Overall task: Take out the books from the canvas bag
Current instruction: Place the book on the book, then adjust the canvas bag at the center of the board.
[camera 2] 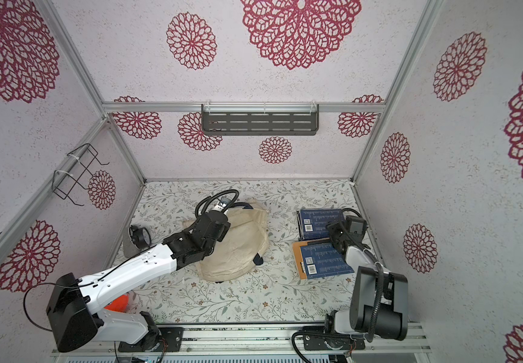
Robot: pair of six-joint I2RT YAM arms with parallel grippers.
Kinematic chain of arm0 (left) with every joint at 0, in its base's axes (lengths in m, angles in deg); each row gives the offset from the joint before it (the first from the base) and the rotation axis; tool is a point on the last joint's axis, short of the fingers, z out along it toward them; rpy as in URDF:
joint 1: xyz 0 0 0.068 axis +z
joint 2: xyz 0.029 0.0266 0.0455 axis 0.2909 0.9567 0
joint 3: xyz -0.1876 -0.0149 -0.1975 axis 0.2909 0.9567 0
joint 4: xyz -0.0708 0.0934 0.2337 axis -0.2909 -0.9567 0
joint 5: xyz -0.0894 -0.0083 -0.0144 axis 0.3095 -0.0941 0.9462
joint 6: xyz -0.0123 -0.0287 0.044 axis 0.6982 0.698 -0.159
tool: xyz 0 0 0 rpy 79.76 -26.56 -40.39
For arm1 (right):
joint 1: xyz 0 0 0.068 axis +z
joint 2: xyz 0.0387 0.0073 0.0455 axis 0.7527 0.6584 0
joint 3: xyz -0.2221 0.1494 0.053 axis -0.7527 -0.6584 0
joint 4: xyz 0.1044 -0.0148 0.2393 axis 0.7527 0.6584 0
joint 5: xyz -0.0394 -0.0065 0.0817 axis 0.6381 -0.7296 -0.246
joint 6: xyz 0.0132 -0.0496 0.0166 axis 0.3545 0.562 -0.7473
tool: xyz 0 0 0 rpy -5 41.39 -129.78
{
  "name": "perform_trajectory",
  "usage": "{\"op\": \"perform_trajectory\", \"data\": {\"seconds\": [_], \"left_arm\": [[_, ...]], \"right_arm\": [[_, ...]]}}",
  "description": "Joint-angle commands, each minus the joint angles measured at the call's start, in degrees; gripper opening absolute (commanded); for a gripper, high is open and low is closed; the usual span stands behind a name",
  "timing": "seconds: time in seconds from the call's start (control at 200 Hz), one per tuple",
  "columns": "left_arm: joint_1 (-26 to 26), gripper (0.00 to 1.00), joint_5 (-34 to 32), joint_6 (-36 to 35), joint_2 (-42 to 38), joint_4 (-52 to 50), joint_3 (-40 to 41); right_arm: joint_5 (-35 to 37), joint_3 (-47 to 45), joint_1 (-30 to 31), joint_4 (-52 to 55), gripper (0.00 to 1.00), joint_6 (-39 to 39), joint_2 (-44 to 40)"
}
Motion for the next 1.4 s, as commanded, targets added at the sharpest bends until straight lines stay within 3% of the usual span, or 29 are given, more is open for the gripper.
{"op": "perform_trajectory", "data": {"seconds": [0.0,0.125,0.455,0.801,0.911,0.946,1.396], "left_arm": [[0.59,0.0,-0.28,0.17,0.26,-0.48,-0.74],[0.53,0.0,-0.37,0.07,0.11,-0.44,-0.68],[0.53,0.0,-0.19,0.08,0.33,-0.57,-0.83],[0.57,0.0,-0.2,0.49,0.81,-1.1,-1.17],[0.68,0.0,-0.03,1.21,1.46,-1.84,-1.77],[0.87,0.0,-0.02,1.46,1.89,-2.19,-2.17],[4.0,0.0,0.19,6.36,7.89,-8.14,-8.74]], "right_arm": [[0.11,2.53,-0.37,-0.2,0.59,-0.38,0.43],[-1.31,1.55,-0.35,-1.34,0.59,-2.08,1.51],[3.64,-3.18,-0.37,0.28,0.65,-0.82,-9.18],[1.93,-3.54,0.83,2.16,0.84,4.69,-15.79],[3.15,-4.18,4.68,3.01,0.92,5.77,-19.54],[4.57,-4.74,6.98,3.12,0.99,5.72,-20.71],[14.79,-10.49,32.05,0.04,0.99,4.53,-27.37]]}}
